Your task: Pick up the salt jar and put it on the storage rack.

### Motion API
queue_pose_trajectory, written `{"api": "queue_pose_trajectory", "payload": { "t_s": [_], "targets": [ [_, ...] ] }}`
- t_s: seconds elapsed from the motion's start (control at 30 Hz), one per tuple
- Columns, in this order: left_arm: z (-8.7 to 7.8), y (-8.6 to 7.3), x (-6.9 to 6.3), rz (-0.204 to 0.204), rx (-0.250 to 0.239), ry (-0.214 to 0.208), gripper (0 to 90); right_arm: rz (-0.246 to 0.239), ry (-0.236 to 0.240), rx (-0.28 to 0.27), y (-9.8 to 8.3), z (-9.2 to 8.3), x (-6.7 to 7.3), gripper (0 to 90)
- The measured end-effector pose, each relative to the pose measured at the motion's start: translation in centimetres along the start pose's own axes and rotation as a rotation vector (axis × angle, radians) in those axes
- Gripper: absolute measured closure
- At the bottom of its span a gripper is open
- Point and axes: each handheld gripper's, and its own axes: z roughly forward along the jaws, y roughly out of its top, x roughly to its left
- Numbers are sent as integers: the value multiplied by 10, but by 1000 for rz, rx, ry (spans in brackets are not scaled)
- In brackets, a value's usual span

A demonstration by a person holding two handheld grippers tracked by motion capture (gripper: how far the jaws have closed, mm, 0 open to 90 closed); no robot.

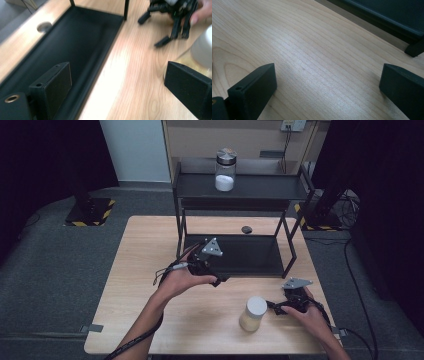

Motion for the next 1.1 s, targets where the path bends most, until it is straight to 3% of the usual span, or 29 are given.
{"api": "queue_pose_trajectory", "payload": {
  "t_s": [0.23, 0.47, 0.93, 1.1],
  "targets": [
    [6, -39, -3, -58, 16, 6, 63, 0, 0, 0, 0, 0, 0, 20],
    [4, -75, 2, -144, 6, 20, 63, 0, 0, 0, 0, 0, 0, 20],
    [-5, -134, -1, -239, 8, 58, 59, 0, 0, 0, 0, 0, 0, 20],
    [-7, -149, -4, -245, 13, 78, 57, 0, 0, 0, 0, 0, 0, 20]
  ]
}}
